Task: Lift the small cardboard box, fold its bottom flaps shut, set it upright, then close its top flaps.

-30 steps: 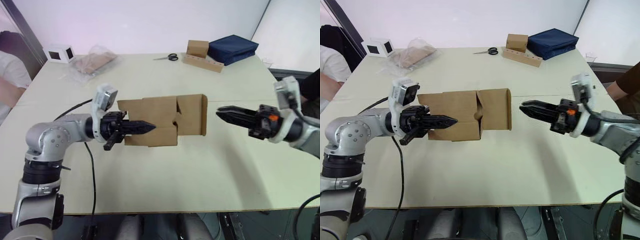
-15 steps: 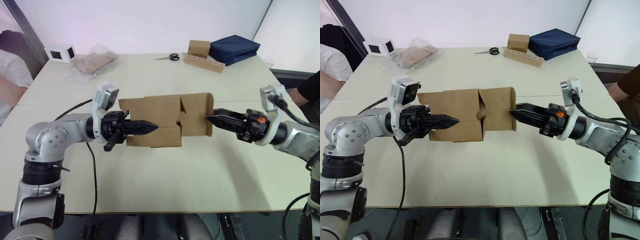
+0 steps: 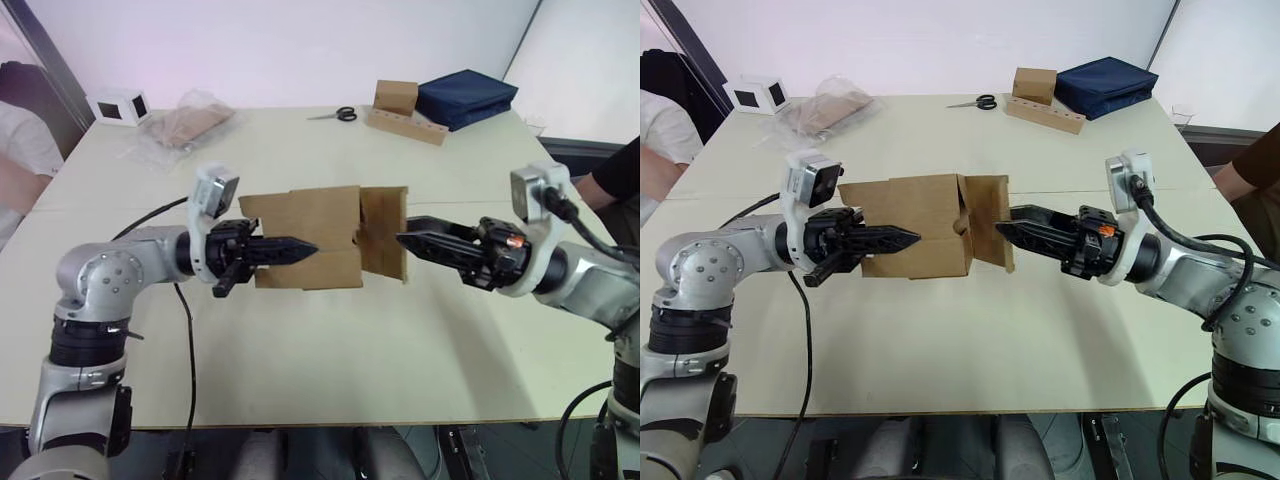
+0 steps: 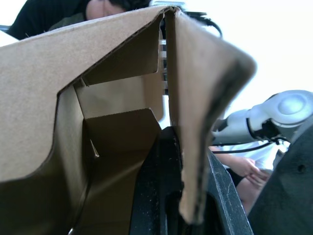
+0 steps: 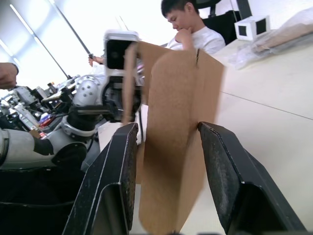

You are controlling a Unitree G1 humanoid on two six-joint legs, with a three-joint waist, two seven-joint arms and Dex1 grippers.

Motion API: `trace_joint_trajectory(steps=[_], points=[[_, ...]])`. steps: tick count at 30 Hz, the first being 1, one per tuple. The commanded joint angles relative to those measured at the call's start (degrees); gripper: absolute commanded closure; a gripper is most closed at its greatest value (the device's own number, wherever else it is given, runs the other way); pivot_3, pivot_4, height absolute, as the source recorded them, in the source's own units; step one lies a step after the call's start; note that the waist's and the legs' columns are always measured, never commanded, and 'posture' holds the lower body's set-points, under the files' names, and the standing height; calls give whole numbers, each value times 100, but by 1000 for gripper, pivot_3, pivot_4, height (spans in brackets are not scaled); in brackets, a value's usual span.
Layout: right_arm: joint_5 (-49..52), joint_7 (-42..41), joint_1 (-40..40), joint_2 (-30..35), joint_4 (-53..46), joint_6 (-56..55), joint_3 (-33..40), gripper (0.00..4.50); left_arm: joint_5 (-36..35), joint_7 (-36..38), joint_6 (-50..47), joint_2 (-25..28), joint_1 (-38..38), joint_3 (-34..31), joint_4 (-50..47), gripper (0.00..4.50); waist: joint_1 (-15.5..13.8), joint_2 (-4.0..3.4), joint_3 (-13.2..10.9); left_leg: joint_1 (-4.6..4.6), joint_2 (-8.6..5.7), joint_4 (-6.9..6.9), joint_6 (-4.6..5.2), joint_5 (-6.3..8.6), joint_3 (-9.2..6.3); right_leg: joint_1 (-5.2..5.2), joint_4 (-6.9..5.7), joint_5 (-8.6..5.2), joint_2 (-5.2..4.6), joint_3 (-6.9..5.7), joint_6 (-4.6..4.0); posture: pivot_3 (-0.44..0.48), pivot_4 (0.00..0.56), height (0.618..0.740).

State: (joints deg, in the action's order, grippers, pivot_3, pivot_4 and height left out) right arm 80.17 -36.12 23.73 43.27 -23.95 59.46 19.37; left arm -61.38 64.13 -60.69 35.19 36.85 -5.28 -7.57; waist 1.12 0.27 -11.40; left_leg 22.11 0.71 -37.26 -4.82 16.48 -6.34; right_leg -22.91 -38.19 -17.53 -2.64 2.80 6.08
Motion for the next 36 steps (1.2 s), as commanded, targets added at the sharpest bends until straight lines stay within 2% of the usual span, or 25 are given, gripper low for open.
trace_joint_trajectory(steps=[1, 14, 36], points=[[349, 161, -5, 26, -242, -85, 41, 2500, -2, 46, 110, -11, 141, -44, -63, 4500, 0, 0, 0, 0, 0, 0, 0, 0, 1, 0, 0, 0, 0, 0, 0, 0, 150, 740], [206, 345, -16, -66, -329, -341, -296, 2500, -70, -16, 82, -124, 180, -49, -157, 4500, 1, 0, 0, 0, 0, 0, 0, 0, 0, 0, 0, 0, 0, 0, 0, 0, 150, 740], [189, 581, 37, -80, -419, -527, -453, 2500, -103, -213, 67, -236, 216, -57, -218, 4500, 1, 0, 0, 0, 0, 0, 0, 0, 0, -1, 0, 0, 0, 0, 0, 0, 150, 740]])
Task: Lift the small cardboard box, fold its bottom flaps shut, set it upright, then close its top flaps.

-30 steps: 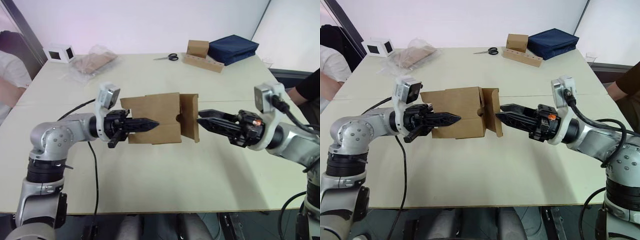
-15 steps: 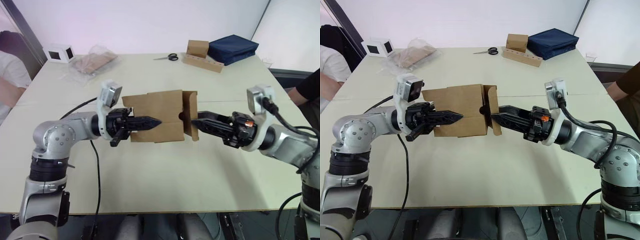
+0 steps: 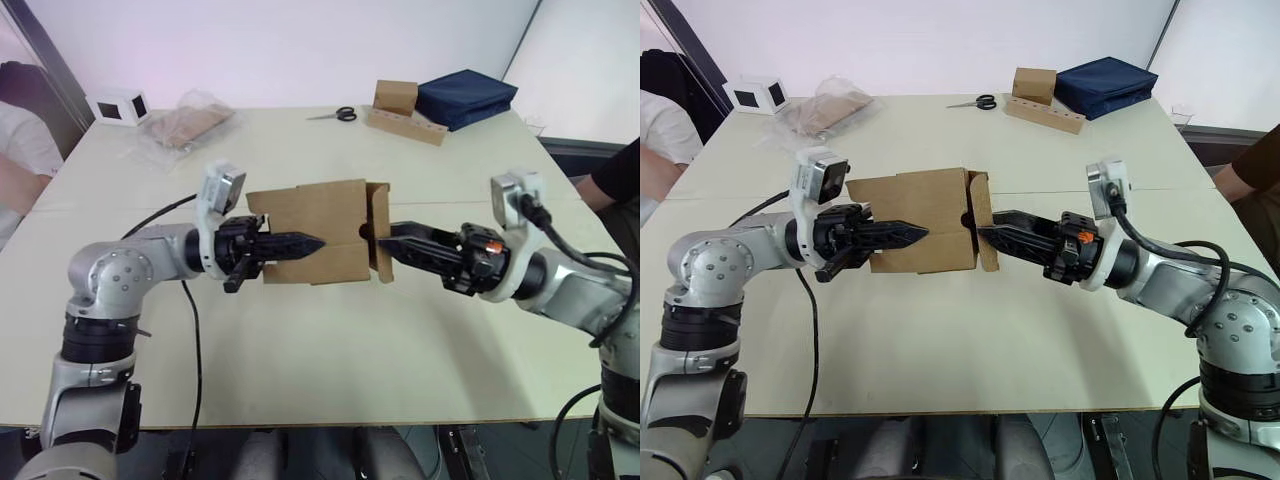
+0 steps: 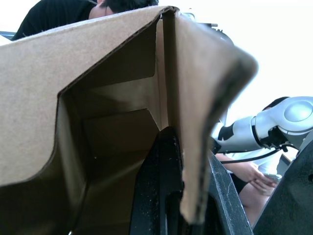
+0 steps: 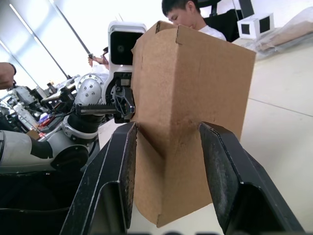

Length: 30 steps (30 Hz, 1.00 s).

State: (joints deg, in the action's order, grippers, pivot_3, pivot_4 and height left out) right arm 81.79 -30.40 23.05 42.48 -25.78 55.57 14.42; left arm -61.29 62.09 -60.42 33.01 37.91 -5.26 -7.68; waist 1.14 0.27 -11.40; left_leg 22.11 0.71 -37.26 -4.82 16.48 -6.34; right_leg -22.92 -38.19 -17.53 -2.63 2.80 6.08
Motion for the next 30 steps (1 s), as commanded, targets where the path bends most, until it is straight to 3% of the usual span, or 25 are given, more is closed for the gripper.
trace_joint_trajectory(steps=[1, 13, 15, 30], points=[[27, 22, 105, 4, -240, -144, 34, 2500, -112, -15, 41, -21, 109, -57, -213, 4500, -1, 0, 0, 0, 0, 0, 0, 0, 0, 0, 0, 0, 0, 0, 0, 0, 150, 740], [-17, 162, 168, -28, -160, -252, 3, 2500, -190, -88, 7, -42, 112, -72, -252, 4500, 2, 0, 0, 0, 0, 0, 0, 0, 0, 0, 0, 0, 0, 0, 0, 0, 150, 740], [-11, 164, 170, -13, -171, -249, 7, 2992, -192, -93, 6, -39, 111, -74, -256, 4500, 0, 0, 0, 0, 0, 0, 0, 0, 0, 0, 0, 0, 0, 0, 0, 0, 150, 740], [-389, 131, 268, -7, 59, -313, 32, 2992, -243, -120, -24, 0, 67, -129, -312, 4500, 0, 0, 0, 0, 0, 0, 0, 0, 0, 0, 0, 0, 0, 0, 0, 0, 150, 740]])
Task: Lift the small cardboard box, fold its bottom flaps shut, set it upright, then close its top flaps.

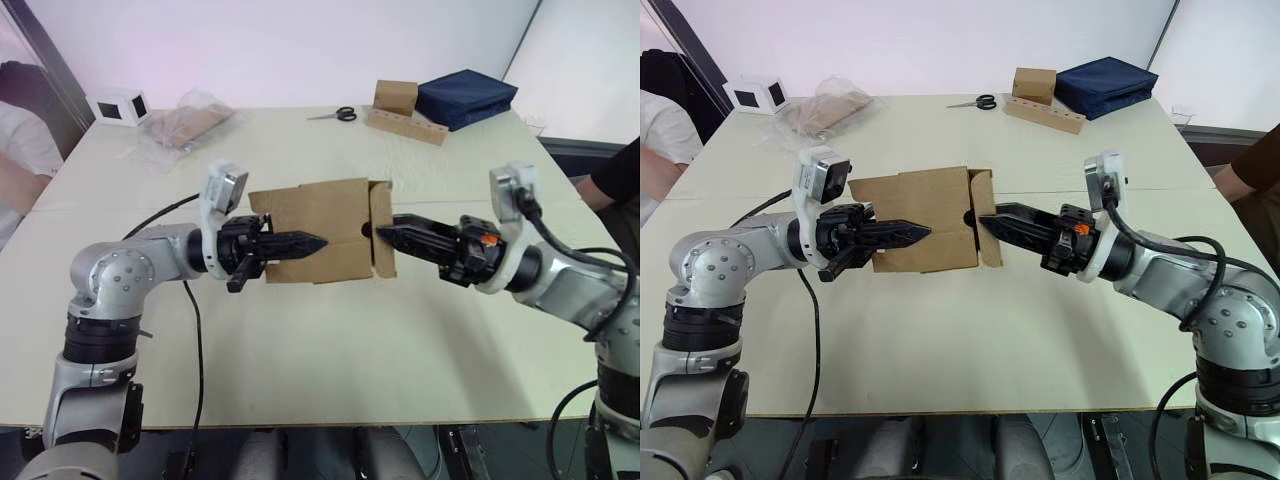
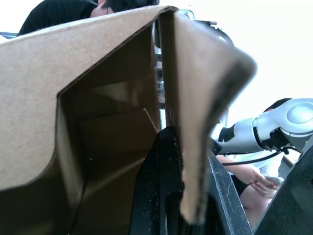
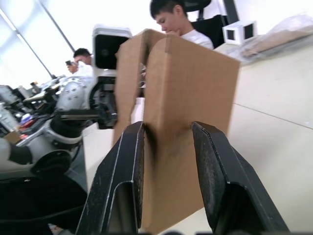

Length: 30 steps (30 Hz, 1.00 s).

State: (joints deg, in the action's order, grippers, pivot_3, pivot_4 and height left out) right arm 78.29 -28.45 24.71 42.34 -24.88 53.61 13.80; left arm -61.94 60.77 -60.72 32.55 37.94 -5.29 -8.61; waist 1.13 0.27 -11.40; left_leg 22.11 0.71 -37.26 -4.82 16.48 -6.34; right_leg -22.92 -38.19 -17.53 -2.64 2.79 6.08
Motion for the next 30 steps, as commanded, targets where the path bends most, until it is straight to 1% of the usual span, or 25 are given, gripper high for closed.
trace_joint_trajectory(steps=[1, 13, 18, 30], points=[[-56, -80, 108, 11, -24, -120, 94, 2992, -171, 10, 10, 47, 59, -127, -225, 4500, 0, 0, 0, 0, 0, 0, 0, 0, 0, 0, 0, 0, 0, 0, 0, 0, 150, 740], [83, 93, 257, -126, -166, -91, 30, 2992, -4, -68, 144, -15, 60, -82, -138, 4500, 0, 0, 0, 0, 0, 0, 0, 0, 0, 0, 0, 0, 0, 0, 0, 0, 150, 740], [232, 266, 275, -159, -280, -104, 28, 2992, 130, -106, 288, -74, 64, -30, -48, 4500, -1, 0, 0, 0, 0, 0, 0, 0, 0, 0, 0, 0, 0, 0, 0, 0, 150, 740], [495, 717, 264, -303, -403, -161, -3, 2992, 116, -125, 301, -138, 18, -70, -25, 4500, 1, 0, 0, 1, 0, 0, 0, 0, 0, -1, 0, 0, 0, 0, 0, 0, 150, 740]])
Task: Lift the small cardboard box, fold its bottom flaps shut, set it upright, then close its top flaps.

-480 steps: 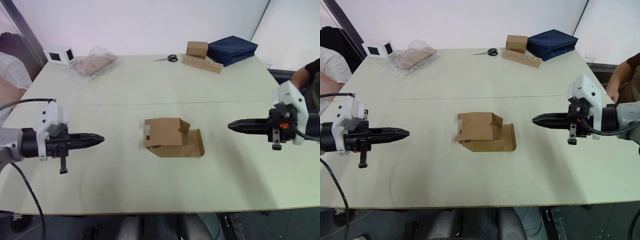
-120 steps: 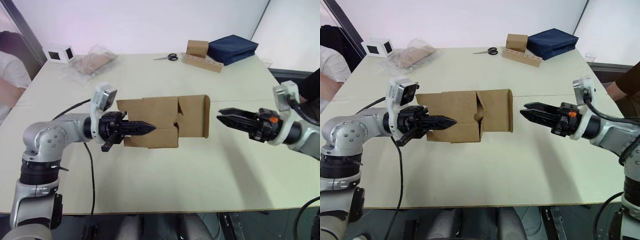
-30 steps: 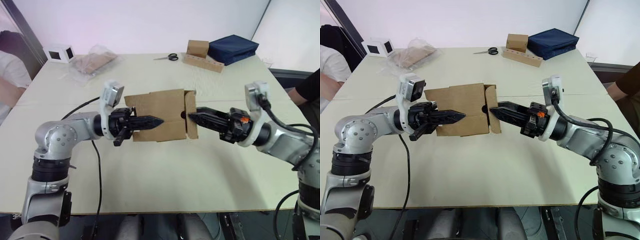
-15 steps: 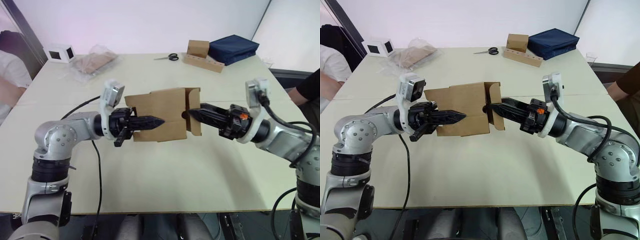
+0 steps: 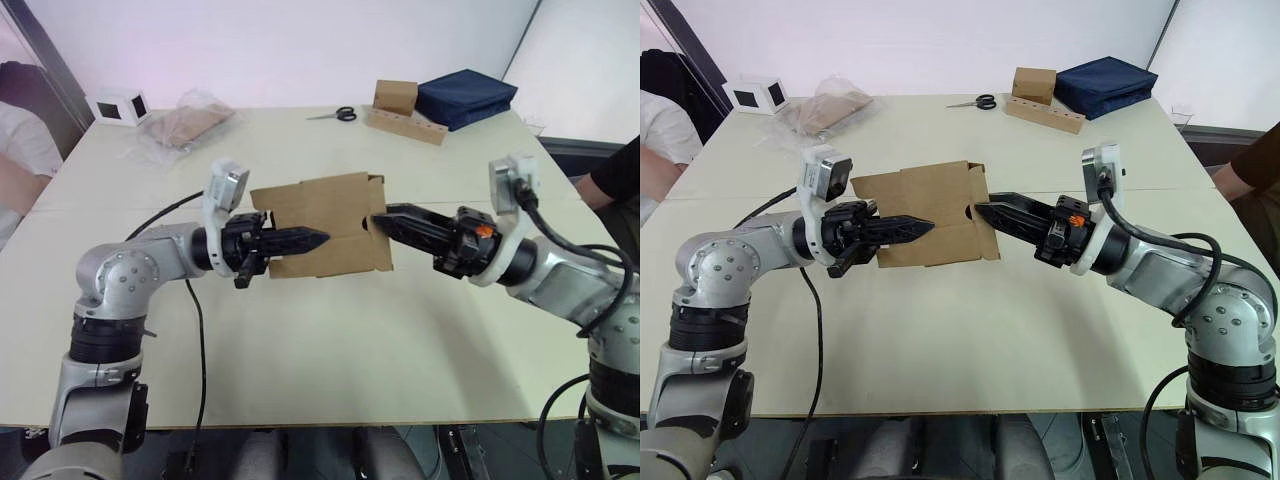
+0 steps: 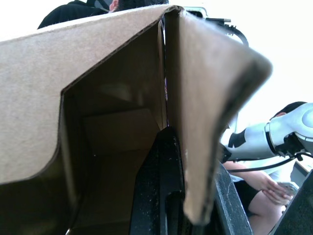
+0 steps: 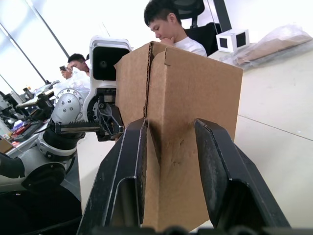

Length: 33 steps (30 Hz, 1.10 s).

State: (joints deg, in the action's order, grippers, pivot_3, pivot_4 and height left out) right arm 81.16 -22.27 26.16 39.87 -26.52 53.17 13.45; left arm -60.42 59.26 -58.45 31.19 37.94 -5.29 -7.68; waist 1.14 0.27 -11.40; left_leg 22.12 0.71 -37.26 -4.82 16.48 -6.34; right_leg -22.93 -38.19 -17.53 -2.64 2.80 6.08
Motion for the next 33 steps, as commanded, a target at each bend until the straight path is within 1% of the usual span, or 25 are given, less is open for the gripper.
trace_joint_trajectory(steps=[1, 10, 16, 22, 27, 30, 33], points=[[211, 173, 143, -88, -226, -136, 22, 2992, -49, 19, 76, -8, 5, -67, -138, 4500, 0, 0, 0, 0, 0, 0, 0, 0, 0, 0, 0, 0, 0, 0, 0, 0, 150, 740], [458, 600, 328, -257, -226, -237, -27, 2992, -41, -118, 126, -93, -39, -85, -153, 4500, 1, 0, 0, 1, 0, 0, 0, 0, 0, -1, 0, 0, 0, 0, 0, 0, 150, 740], [752, 995, 409, -433, -338, -305, -162, 2992, 13, -381, 200, -249, -3, -122, -71, 4500, 2, 0, 0, 2, 0, 0, 0, 0, 0, -2, 0, 0, 0, 0, 0, 0, 150, 740], [741, 1220, 429, -580, -415, -398, -383, 2992, 24, -621, 257, -409, 103, -151, 40, 4500, 2, 0, 0, 4, 0, 0, 0, 0, 0, -4, 0, 0, 0, 0, 0, 0, 150, 740], [584, 1287, 400, -662, -391, -468, -532, 2992, -178, -896, 175, -597, 255, -325, 175, 4500, 2, 0, 0, 5, 0, 0, 0, 0, -1, -6, -1, 0, 0, 0, 0, 0, 150, 740], [587, 1312, 289, -634, -367, -496, -513, 2992, -427, -1207, 66, -752, 379, -559, 308, 4500, 3, 0, 0, 7, 0, -1, 0, 0, 0, -8, -2, 0, -1, 1, 0, 0, 150, 740], [574, 1304, 162, -602, -402, -495, -527, 2992, -558, -1299, -2, -787, 406, -644, 307, 4500, 3, 0, 0, 10, 0, -1, 0, 0, -1, -10, -2, 0, 0, 0, 0, 0, 150, 740]])
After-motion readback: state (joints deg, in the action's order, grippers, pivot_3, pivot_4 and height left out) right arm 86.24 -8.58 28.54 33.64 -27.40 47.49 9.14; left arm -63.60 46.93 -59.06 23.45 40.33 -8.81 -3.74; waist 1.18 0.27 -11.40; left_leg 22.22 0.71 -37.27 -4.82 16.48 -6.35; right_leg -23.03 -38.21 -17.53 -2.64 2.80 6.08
